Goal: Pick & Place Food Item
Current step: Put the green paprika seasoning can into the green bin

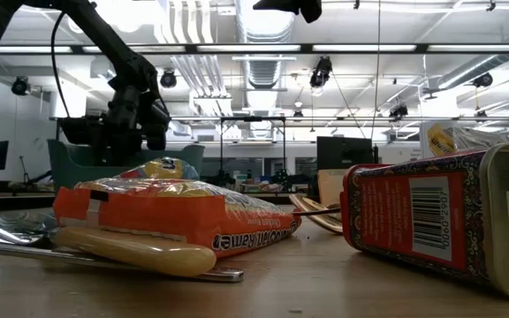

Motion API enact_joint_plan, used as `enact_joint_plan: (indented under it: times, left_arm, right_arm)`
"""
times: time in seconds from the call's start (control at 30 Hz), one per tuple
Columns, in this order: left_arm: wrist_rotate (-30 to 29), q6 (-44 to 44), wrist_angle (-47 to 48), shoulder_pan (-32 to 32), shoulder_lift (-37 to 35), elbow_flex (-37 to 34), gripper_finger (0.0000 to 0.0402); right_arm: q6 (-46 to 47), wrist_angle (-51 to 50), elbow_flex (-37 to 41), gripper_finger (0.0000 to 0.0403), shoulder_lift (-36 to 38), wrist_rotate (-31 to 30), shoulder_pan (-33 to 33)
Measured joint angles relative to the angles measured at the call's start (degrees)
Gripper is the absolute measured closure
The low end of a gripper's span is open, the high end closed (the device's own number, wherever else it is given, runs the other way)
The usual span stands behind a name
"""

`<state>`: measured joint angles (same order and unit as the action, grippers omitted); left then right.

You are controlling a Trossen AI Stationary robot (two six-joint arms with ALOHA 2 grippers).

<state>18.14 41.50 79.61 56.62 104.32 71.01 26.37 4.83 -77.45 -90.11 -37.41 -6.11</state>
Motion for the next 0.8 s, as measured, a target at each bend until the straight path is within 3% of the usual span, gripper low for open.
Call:
enact_joint_plan:
  times: [0.8]
  left_arm:
    - [1.61, -1.52, -0.48, 0.77, -0.71, 0.17, 0.0277]
  right_arm:
    - [0.0, -0.01, 0.0, 0.0068, 0.0, 0.0, 0.0]
